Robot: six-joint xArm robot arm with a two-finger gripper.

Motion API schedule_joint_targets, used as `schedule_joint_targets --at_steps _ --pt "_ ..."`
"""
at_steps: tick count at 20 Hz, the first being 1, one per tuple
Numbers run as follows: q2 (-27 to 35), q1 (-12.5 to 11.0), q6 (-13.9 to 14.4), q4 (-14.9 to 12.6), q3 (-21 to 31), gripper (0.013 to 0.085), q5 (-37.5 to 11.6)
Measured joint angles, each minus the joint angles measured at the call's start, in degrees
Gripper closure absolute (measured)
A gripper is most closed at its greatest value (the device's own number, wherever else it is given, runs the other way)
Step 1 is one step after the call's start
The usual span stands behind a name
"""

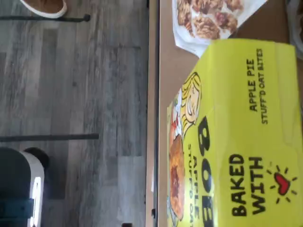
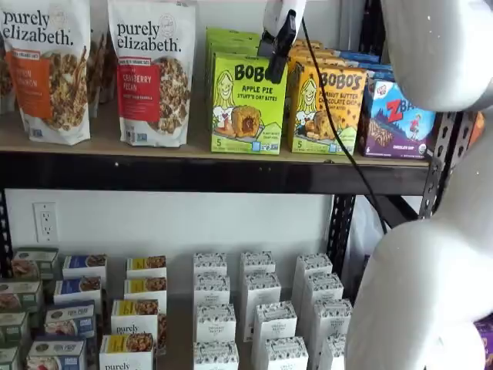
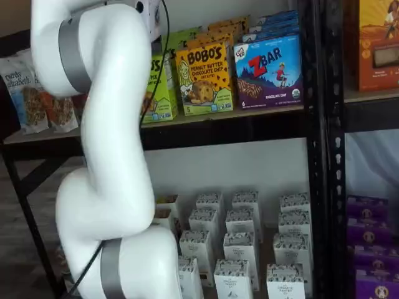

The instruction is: Pick the green box on the top shelf, the fourth from the left

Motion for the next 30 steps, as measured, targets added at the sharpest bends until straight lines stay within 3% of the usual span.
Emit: schedule_joint_targets --at_steps 7,26,30 --pt "0.4 0.8 0.3 -2.1 0.4 0.013 0.9" --pt "-2.2 1.9 0.8 -3.0 6.1 0.013 -4.5" --pt "-2.7 2.0 0.9 -2.7 6.9 0.025 -5.3"
